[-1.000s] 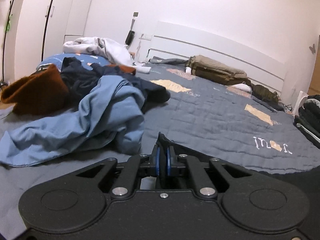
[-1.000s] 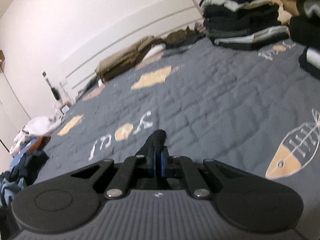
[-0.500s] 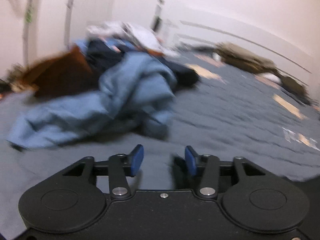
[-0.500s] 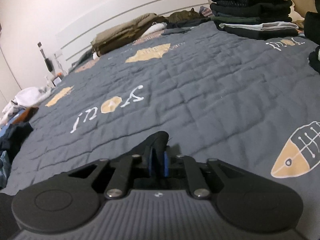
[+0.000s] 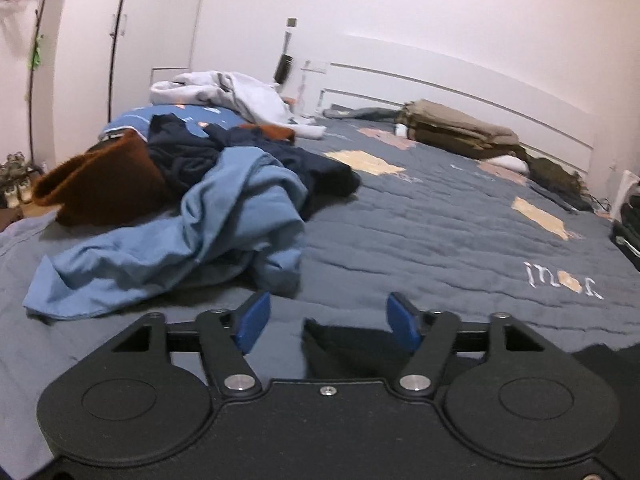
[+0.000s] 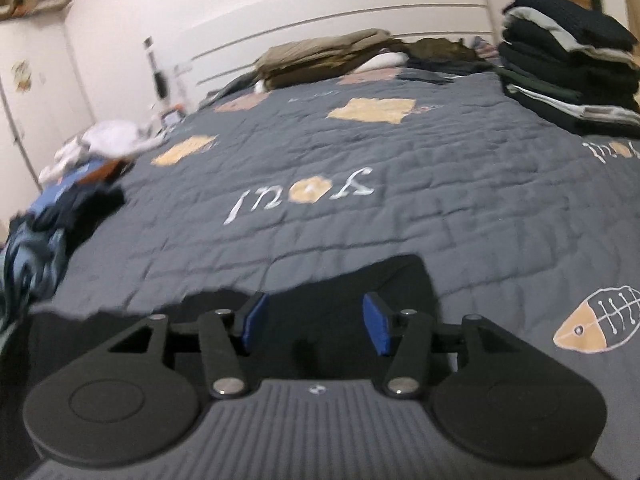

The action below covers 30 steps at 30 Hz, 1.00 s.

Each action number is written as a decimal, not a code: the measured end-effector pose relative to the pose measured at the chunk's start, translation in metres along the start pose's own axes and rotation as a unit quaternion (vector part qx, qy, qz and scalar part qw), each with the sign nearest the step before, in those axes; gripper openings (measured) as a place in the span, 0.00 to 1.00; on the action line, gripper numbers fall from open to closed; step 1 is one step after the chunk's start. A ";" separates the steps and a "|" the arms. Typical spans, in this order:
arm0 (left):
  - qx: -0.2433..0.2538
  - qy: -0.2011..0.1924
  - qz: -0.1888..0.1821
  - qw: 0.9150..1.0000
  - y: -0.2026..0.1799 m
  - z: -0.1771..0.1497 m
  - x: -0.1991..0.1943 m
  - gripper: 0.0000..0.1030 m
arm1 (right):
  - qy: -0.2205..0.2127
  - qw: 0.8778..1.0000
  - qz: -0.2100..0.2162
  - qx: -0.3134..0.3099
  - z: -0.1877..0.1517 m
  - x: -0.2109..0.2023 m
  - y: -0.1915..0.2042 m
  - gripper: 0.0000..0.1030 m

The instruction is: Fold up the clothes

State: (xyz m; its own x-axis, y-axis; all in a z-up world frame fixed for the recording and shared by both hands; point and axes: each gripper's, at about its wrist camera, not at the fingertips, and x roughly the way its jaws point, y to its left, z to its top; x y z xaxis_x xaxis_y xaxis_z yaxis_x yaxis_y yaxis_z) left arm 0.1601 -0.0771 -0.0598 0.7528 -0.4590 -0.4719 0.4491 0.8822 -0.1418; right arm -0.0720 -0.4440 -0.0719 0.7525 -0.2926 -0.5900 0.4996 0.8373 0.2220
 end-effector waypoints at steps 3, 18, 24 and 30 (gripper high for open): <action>0.004 0.006 -0.009 1.000 -0.006 -0.006 -0.009 0.71 | 0.015 1.000 0.010 -0.008 -0.008 -0.007 0.010 0.51; 0.026 0.048 -0.058 0.997 -0.028 -0.035 -0.060 0.78 | 0.037 0.997 0.067 -0.021 -0.047 -0.068 0.060 0.51; 0.058 0.063 -0.067 0.994 -0.036 -0.053 -0.084 0.83 | 0.038 0.997 0.063 -0.007 -0.068 -0.087 0.061 0.51; 0.066 0.067 -0.070 0.993 -0.038 -0.067 -0.104 0.85 | 0.034 0.998 0.058 0.002 -0.080 -0.105 0.060 0.51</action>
State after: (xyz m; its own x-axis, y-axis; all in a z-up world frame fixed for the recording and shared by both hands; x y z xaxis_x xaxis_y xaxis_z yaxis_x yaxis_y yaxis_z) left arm 0.0328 -0.0558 -0.0639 0.6112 -0.5507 -0.5685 0.6109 0.7849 -0.1035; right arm -0.1552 -0.3257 -0.0583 0.7740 -0.1620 -0.6120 0.4135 0.8614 0.2950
